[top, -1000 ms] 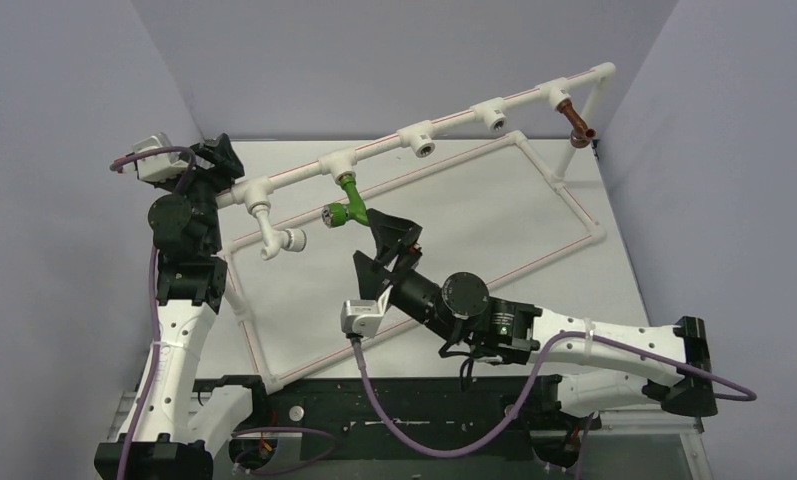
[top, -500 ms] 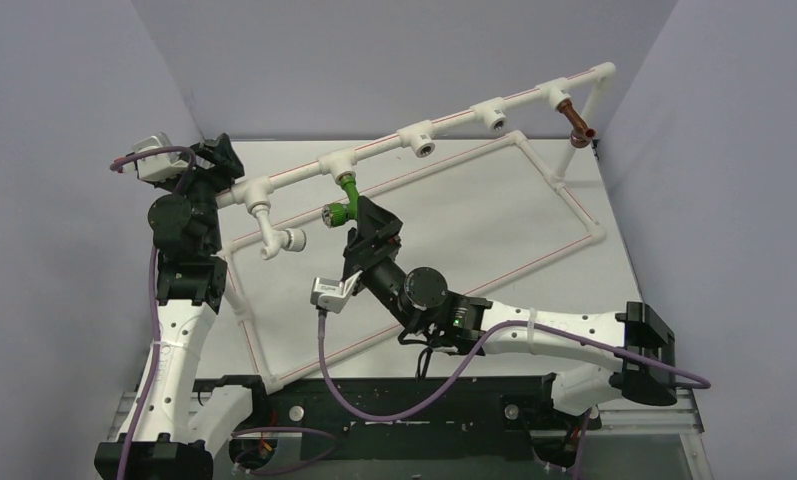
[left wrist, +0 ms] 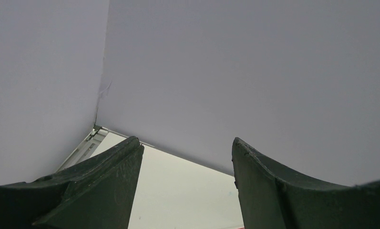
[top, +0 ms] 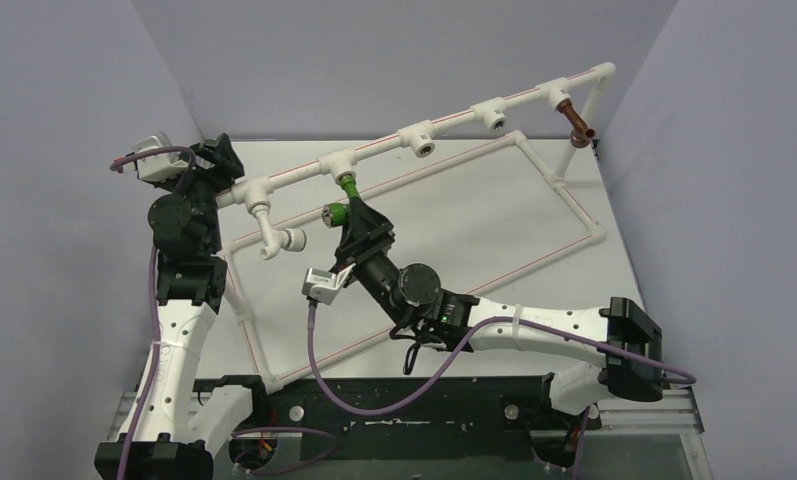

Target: Install the water faucets

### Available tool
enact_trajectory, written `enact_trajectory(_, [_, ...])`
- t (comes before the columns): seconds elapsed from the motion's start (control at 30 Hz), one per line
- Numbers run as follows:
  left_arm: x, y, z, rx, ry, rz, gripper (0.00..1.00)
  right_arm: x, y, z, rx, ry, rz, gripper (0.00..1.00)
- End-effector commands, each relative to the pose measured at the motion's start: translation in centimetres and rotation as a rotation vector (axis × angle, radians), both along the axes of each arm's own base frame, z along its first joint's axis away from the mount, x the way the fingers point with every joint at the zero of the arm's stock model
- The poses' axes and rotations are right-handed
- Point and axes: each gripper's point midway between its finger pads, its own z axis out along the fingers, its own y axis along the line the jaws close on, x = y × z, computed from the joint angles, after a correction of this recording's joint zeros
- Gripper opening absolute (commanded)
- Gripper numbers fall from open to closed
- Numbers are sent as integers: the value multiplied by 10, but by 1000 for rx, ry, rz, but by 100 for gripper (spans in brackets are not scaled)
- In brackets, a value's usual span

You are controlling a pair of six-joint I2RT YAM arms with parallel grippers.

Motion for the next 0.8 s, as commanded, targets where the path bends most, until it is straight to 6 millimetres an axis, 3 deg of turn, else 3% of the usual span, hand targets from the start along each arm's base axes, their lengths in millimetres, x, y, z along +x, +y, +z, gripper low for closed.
enact_trajectory(0.0, [-3,2,-155,29,511,-8,66,2,-8,39,158,-34,-31,38])
enact_trajectory(0.17, [-3,2,-155,28,510,-6,66,4,-9,42,233,-20,-53,0])
enact_trajectory(0.3, [-3,3,-154,30,511,-5,66,2,-15,47,382,-2,-71,0])
enact_trajectory(0.5, [-3,3,-155,30,512,-2,66,2,-25,52,741,111,-63,0])
enact_trajectory(0.77, [-4,2,-153,28,504,-8,66,7,-35,39,1226,358,-17,0])
